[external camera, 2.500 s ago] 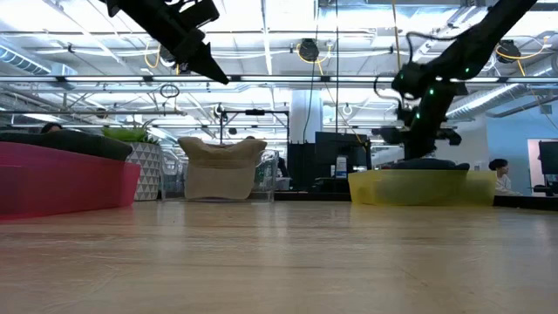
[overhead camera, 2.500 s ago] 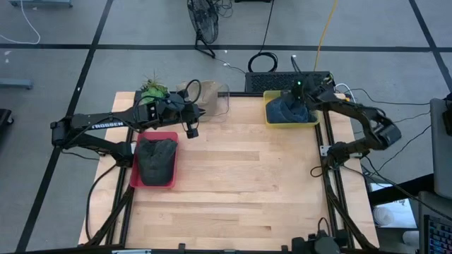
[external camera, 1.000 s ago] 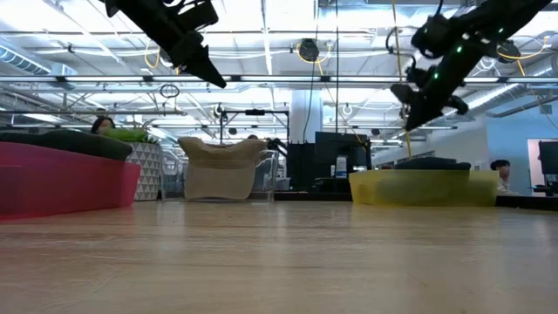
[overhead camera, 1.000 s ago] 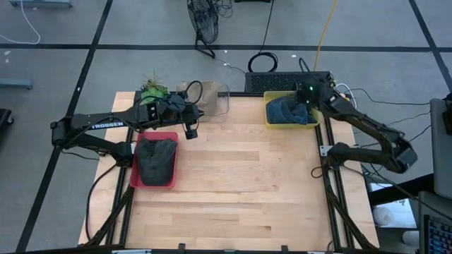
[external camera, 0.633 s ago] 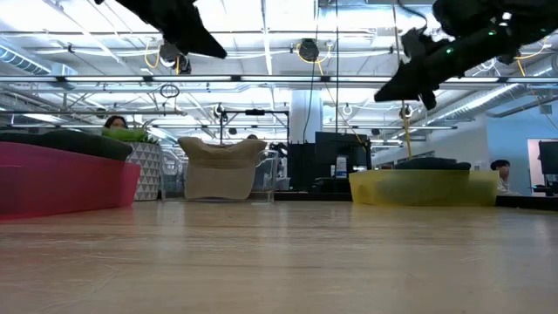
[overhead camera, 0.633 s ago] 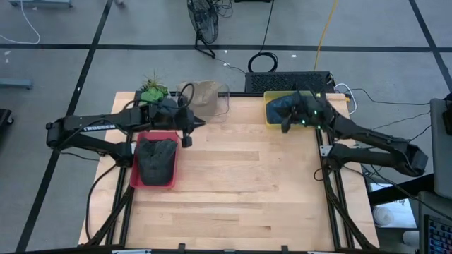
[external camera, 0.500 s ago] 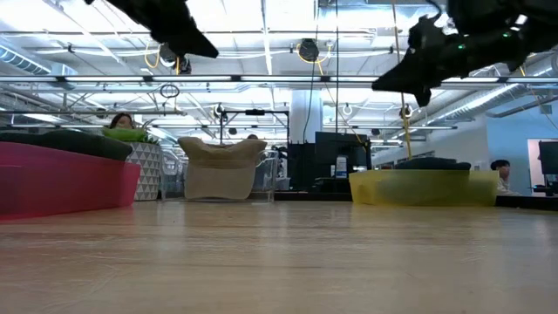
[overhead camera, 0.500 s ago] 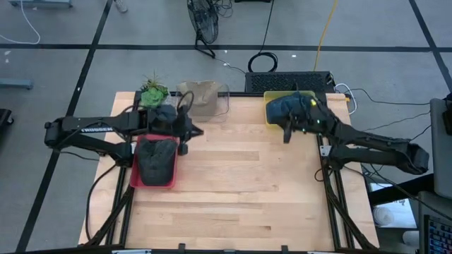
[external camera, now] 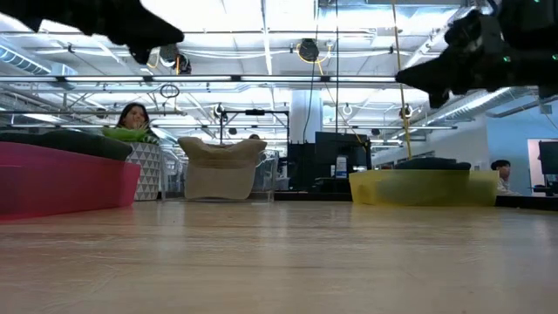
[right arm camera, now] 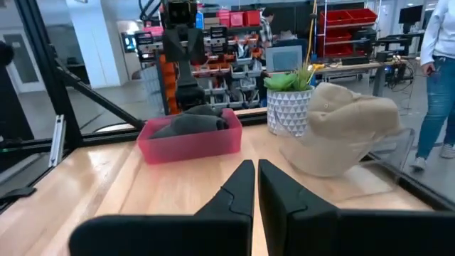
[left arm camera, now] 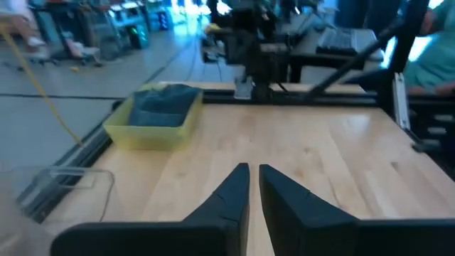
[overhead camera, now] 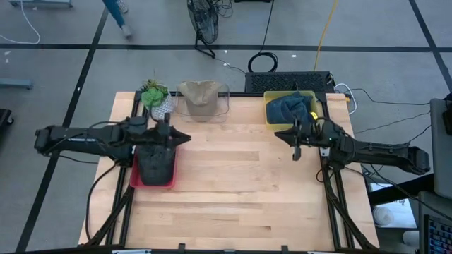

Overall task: Pick & Place hat
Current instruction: Return to Home Position

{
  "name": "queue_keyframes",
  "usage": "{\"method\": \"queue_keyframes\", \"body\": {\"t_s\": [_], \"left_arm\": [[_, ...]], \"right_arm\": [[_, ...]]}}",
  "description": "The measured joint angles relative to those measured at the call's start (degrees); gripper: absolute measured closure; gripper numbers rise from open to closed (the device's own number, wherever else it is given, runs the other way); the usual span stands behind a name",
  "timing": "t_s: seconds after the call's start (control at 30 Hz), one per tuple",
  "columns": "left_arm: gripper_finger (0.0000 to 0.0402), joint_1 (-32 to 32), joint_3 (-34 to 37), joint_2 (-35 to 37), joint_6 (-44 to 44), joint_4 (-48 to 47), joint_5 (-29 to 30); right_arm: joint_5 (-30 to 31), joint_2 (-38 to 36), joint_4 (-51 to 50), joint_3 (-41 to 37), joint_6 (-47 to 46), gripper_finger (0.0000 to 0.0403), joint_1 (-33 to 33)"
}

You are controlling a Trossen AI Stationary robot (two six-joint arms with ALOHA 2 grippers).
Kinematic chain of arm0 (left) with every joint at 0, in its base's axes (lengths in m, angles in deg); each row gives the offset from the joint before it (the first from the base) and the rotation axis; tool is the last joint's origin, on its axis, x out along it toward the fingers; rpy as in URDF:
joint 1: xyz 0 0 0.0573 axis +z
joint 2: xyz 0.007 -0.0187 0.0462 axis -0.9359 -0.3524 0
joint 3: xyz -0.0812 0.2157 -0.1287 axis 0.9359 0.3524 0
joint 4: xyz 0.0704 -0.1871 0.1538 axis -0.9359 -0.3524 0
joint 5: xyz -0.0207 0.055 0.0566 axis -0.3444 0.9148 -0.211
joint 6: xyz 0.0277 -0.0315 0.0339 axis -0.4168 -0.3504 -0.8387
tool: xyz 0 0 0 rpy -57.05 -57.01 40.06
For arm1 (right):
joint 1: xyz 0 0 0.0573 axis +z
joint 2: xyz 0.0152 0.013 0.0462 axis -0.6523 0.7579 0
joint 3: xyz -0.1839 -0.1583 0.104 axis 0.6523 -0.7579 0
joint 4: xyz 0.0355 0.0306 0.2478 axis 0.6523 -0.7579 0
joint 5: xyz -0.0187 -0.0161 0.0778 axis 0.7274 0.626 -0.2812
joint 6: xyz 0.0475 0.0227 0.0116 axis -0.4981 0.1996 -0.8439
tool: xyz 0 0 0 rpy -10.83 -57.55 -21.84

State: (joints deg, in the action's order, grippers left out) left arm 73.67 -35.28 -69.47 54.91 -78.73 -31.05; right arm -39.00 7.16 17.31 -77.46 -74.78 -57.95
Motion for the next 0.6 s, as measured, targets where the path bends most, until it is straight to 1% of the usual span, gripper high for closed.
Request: {"method": "queue_keyframes", "body": {"t_s": [0.13, 0.23, 0.3, 0.37, 0.47, 0.53, 0.6], "left_arm": [[0.0355, -1.08, 5.55, 3.69, 1.62, 2.32, 4.48], [0.0355, -2.42, 9.25, 4.91, 2.08, 4.06, 4.98], [0.0358, -3.42, 11.57, 6.30, 2.45, 5.73, 5.09], [0.0371, -4.47, 14.44, 8.08, 2.51, 6.86, 5.13], [0.0395, -5.68, 19.82, 11.64, 3.60, 9.80, 4.79], [0.0393, -6.19, 23.07, 14.90, 4.46, 12.48, 4.69], [0.0391, -6.35, 25.33, 18.71, 4.27, 12.58, 4.68]], "right_arm": [[0.03, -4.73, 3.31, -5.72, -2.26, 0.0403, 0.00], [0.17, -7.42, 7.88, -9.86, -4.41, 0.0403, 0.00], [0.12, -9.17, 6.34, -10.08, -4.91, 0.0403, 0.00], [-0.03, -9.57, 3.24, -10.19, -5.26, 0.0403, 0.11], [-0.02, -10.79, 3.76, -10.22, -5.04, 0.0403, 0.11], [-0.04, -11.24, 3.37, -10.27, -4.39, 0.0403, 0.11], [-0.11, -11.58, 3.02, -10.29, -3.83, 0.0403, 0.11]]}}
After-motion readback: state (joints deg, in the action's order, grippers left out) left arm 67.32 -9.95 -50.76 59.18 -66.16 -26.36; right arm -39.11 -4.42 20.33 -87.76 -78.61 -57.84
